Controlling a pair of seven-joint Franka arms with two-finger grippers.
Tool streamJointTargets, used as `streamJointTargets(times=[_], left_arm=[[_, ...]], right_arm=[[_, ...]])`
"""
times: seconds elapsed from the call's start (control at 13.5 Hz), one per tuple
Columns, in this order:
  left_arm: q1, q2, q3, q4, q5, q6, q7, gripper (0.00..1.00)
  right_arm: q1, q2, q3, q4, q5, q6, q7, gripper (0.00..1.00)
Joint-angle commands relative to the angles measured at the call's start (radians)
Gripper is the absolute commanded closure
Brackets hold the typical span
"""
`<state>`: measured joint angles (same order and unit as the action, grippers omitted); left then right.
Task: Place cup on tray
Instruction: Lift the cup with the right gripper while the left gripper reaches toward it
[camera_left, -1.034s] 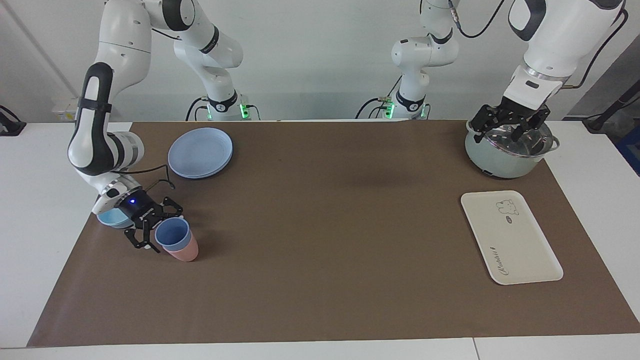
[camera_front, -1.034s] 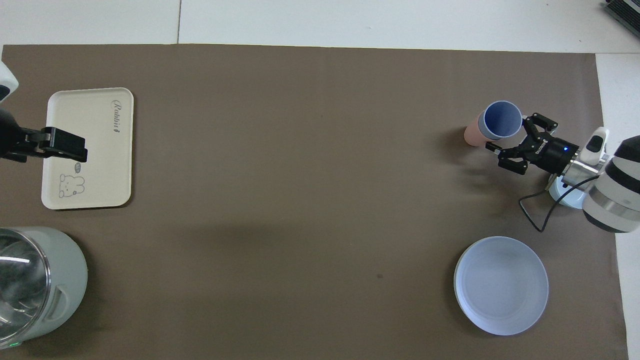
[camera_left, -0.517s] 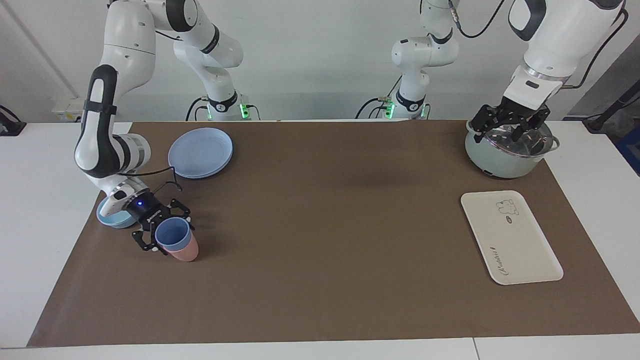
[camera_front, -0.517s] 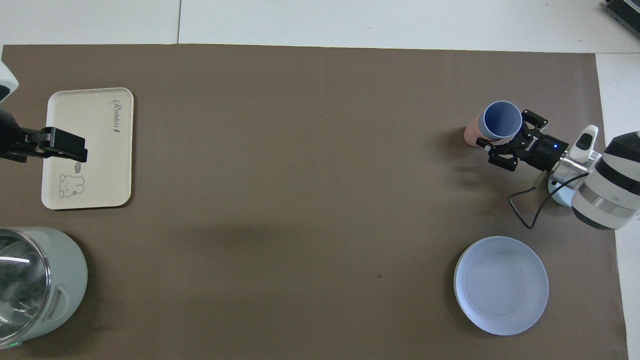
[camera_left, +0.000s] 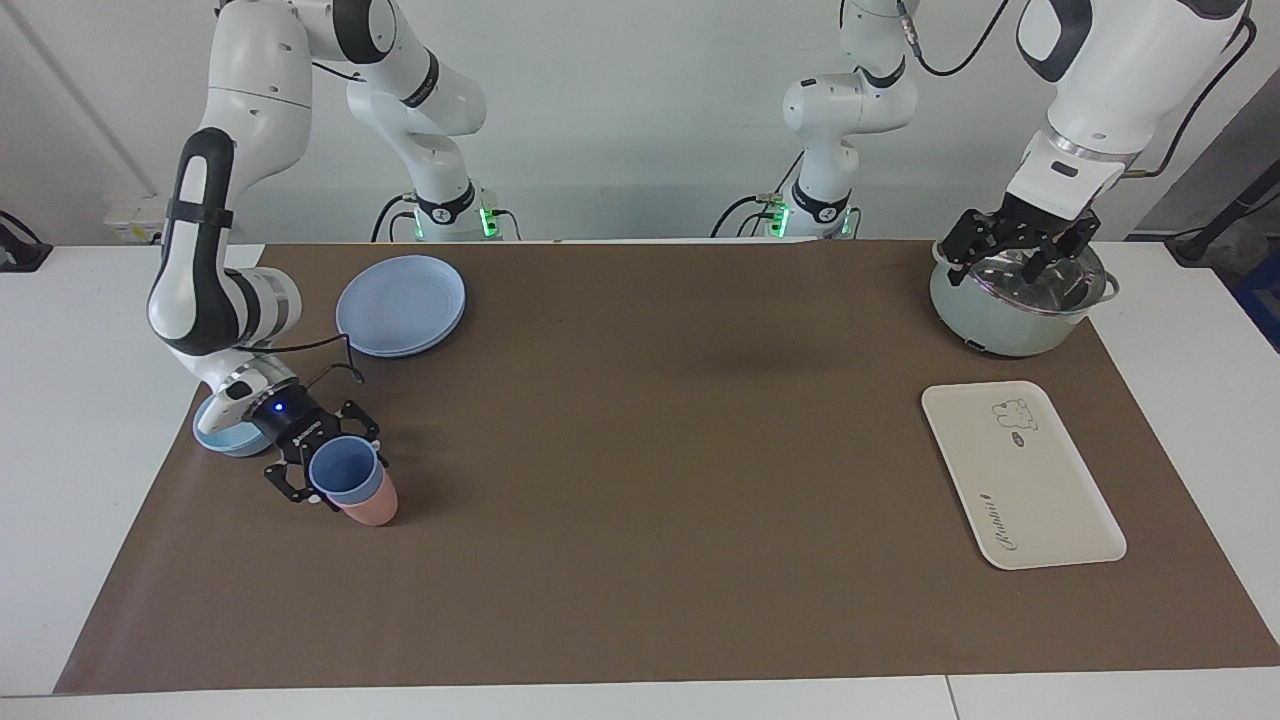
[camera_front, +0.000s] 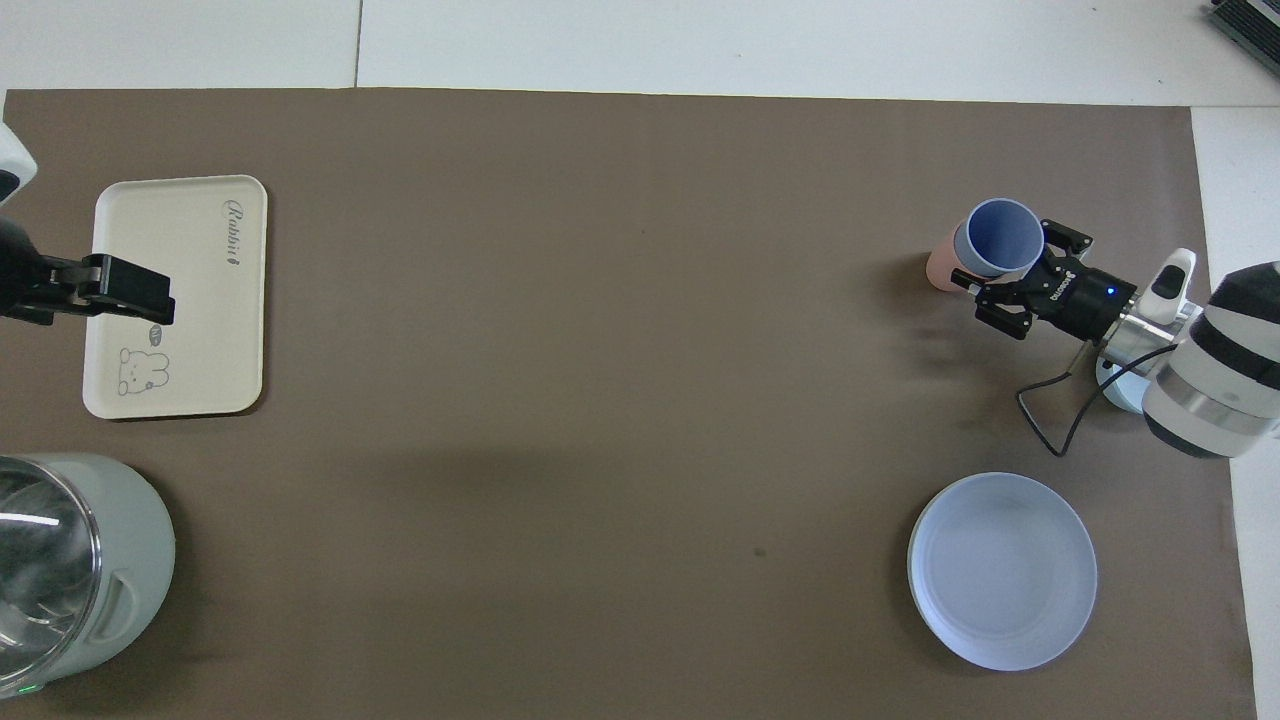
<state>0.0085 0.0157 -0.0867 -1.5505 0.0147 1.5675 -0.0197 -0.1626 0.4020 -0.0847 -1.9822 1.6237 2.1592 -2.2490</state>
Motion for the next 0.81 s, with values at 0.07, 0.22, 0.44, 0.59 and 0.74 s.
streamJointTargets(times=[0.07,0.22,0.44,0.59,0.74], left_arm=[[-0.002,-0.022,-0.004,-0.017,0.005,-0.001,-0.002,0.00],[-0.009,-0.025,-0.010,-0.022,0.005,-0.018,-0.002,0.00],[-0.021,-0.031,-0.015,-0.034,0.005,-0.011,-0.005,0.00],[-0.033,-0.060,-0.013,-0.092,0.007,0.005,0.004,0.00],[-0.033,-0.075,-0.016,-0.129,-0.011,0.019,0.000,0.00]], right_arm=[[0.066,-0.104,0.005,0.013,0.006,0.109,0.081,1.00],[0.141,-0.167,0.005,0.013,-0.045,0.192,0.200,1.00],[0.274,-0.218,0.005,0.019,-0.096,0.344,0.357,1.00],[0.354,-0.226,0.006,0.032,-0.126,0.425,0.429,1.00],[0.455,-0.229,0.006,0.045,-0.171,0.546,0.530,1.00]])
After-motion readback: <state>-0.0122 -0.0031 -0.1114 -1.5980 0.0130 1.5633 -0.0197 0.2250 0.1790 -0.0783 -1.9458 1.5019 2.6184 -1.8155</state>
